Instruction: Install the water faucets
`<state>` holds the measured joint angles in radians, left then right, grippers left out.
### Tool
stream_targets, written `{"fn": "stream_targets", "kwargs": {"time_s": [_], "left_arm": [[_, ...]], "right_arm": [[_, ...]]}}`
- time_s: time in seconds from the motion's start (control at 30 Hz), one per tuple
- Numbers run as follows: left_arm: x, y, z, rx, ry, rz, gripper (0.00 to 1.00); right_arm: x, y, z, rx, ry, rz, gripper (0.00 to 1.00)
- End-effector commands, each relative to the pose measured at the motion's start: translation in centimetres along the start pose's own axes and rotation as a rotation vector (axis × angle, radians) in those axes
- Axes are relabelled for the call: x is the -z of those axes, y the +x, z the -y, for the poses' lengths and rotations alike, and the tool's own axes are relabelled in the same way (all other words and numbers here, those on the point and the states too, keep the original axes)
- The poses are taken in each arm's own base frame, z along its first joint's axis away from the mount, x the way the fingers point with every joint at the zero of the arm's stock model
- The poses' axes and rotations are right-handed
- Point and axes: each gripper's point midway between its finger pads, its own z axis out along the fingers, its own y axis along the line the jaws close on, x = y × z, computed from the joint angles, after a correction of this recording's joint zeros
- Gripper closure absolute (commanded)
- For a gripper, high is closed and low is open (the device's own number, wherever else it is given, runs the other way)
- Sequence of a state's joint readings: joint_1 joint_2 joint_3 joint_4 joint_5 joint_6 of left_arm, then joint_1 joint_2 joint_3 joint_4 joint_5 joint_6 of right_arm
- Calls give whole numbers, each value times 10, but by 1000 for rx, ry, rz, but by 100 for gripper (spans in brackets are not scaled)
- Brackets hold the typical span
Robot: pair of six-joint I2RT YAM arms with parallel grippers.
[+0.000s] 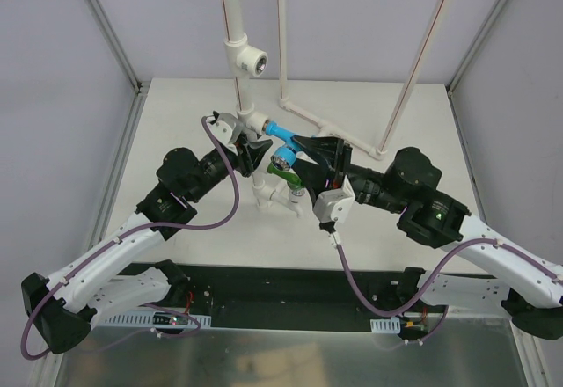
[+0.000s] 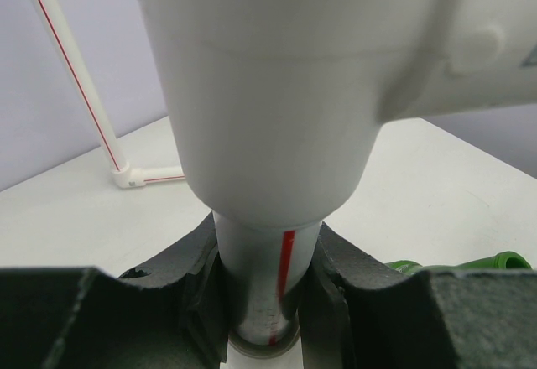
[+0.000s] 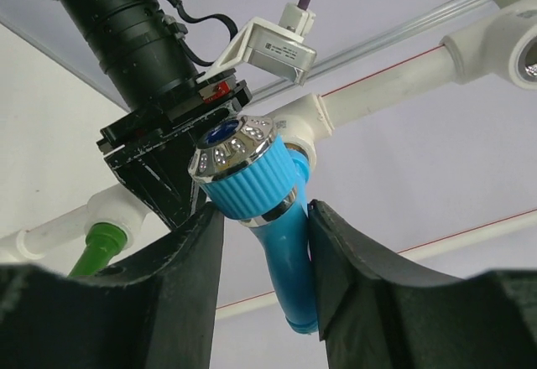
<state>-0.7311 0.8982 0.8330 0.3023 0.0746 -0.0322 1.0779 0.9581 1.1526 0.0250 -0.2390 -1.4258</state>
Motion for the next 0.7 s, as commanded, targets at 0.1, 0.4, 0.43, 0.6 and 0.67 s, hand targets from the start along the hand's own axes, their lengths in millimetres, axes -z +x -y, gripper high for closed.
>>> {"fn": "stream_targets", "kwargs": {"time_s": [0.1,0.4,0.43,0.6,0.67], "left_arm": [[4,5,16,113,51,-24,100],[3,5,16,114,52,-25,100],[4,4,16,114,52,-23,100],[3,5,16,116,50,-26,100],[3,5,15,114,51,-24,100]], "right_arm": [[-5,2,17,-304,145,-8,94],[-4,11,14,-590,217,-46,94],[-4,13,13,-599,223,-53,94],[-3,28,9,-688,284,-106,97],[-2,35,10,-734,324,-135,99]]}}
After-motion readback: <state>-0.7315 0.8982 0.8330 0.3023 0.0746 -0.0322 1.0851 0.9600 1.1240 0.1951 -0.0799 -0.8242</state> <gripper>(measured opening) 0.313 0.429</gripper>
